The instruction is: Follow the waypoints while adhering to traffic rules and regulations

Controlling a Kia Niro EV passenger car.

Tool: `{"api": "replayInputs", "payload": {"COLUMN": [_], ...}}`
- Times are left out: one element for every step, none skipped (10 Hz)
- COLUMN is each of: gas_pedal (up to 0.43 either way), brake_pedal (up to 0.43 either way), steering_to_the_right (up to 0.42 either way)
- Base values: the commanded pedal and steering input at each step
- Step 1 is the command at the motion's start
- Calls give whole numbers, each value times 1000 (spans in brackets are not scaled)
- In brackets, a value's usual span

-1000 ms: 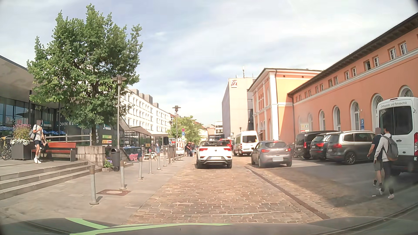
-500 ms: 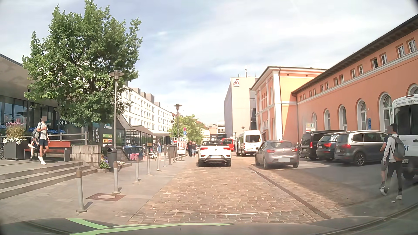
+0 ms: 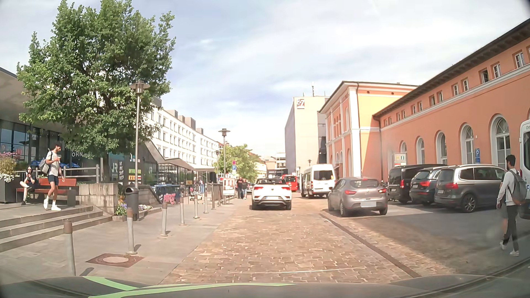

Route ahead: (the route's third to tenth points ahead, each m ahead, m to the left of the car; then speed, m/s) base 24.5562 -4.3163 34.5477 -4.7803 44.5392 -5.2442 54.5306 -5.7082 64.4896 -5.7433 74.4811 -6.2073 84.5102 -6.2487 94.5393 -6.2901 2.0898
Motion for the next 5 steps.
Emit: {"api": "replayInputs", "payload": {"gas_pedal": [39, 39, 39, 39, 39], "brake_pedal": [0, 0, 0, 0, 0], "steering_to_the_right": [-20, -19, -12, -1, 1]}}
